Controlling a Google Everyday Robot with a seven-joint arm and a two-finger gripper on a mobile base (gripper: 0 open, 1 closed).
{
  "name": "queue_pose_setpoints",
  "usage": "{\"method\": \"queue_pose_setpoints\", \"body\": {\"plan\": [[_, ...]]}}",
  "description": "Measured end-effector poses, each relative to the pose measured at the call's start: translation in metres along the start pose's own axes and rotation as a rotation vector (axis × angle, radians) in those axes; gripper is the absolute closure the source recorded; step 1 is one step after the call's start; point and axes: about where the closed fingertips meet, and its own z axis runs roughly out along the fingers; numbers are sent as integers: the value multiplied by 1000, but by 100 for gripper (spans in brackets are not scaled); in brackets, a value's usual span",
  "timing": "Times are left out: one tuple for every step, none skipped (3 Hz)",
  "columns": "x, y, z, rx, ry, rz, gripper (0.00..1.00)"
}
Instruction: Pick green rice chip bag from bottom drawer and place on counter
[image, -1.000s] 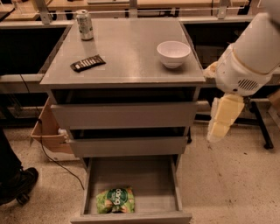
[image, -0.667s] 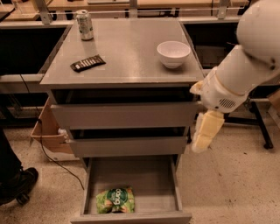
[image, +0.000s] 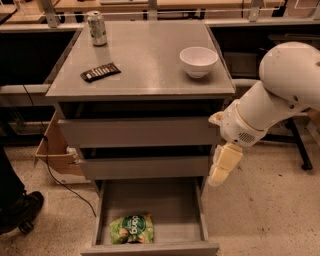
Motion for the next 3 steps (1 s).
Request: {"method": "queue_pose_setpoints", "body": {"plan": [[2, 7, 33, -35, -40, 17, 0], [6, 15, 94, -85, -88, 45, 0], [11, 21, 153, -107, -141, 54, 0]]}}
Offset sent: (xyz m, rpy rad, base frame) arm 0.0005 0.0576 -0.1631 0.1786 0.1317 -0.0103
